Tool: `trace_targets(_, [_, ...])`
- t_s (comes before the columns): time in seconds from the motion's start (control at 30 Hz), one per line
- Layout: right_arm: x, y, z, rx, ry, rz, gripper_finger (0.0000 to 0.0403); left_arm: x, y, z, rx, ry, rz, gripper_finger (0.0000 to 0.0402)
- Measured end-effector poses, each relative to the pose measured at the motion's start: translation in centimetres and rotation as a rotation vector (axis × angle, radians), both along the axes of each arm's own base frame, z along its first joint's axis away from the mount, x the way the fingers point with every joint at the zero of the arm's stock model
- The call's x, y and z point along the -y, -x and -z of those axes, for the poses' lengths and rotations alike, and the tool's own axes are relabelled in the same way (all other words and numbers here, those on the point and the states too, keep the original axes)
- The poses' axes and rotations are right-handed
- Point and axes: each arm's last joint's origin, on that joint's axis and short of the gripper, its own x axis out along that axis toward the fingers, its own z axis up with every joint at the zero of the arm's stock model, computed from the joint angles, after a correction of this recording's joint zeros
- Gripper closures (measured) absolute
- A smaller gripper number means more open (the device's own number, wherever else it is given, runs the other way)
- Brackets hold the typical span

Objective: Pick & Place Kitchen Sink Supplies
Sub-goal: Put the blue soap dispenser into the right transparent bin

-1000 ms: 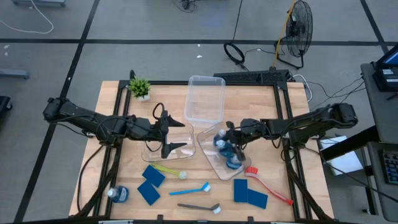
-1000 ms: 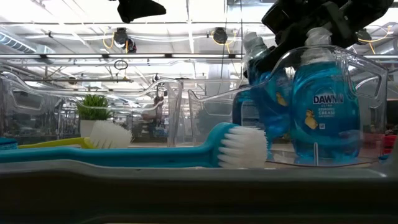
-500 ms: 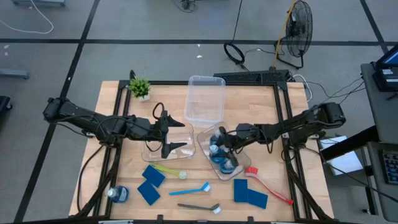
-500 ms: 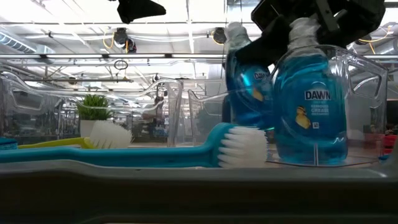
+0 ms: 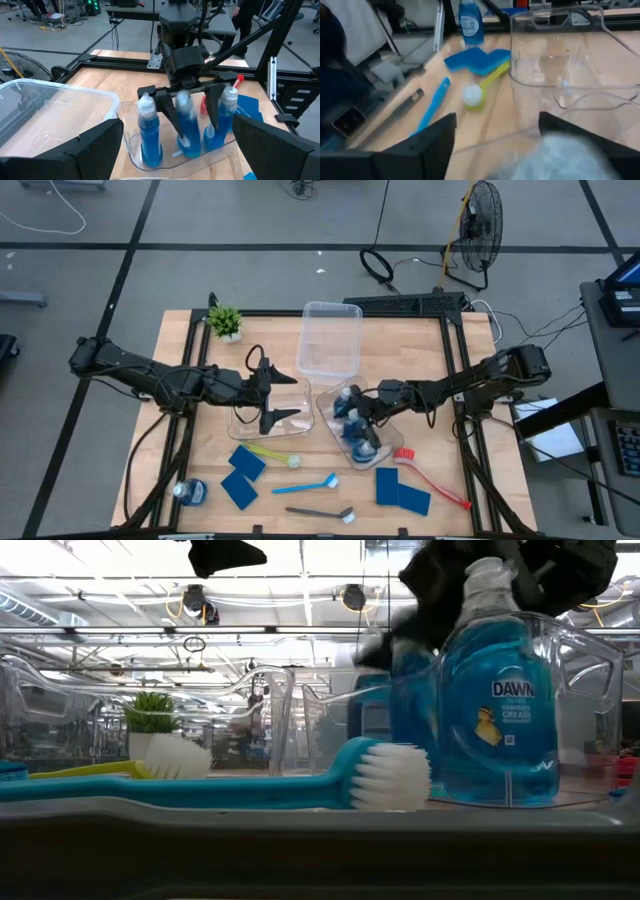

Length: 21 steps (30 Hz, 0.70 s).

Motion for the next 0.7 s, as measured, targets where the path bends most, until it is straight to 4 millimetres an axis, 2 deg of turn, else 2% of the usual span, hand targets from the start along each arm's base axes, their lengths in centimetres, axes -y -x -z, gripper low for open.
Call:
trace_targets(0.07, [0.0,0.2,0.6,-0.044,-0.010,0.006,0.0112,0.0,0.0,0.0,-0.002,0.000,0.000,0.0025])
trace_targets(0.13, [0.0,0.2,0.3,-0.023,-0.017,0.012,0.0108,0.0,0.0,0.1,-0.009,-0.002,0.000,0.0025])
trace_targets(0.33, [-0.2,0.6,-1.9,0.092,-0.001,-0.008,0.0118,0.0,0.1,0.3,-0.029,-0.004,-0.001,0.0025])
trace_targets(0.47, [-0.2,1.6,-4.9,0.206,0.010,-0.018,0.0123,0.1,0.2,0.3,-0.054,-0.010,0.008,0.0025])
trace_targets(0.57, [-0.4,2.7,-6.8,0.288,0.019,-0.037,0.0124,0.4,0.6,-0.3,-0.167,-0.005,0.019,0.0025])
trace_targets(0.7, [-1.1,4.0,-9.1,0.410,0.038,-0.077,0.0124,0.8,1.9,-1.2,-0.466,0.101,-0.060,0.0025])
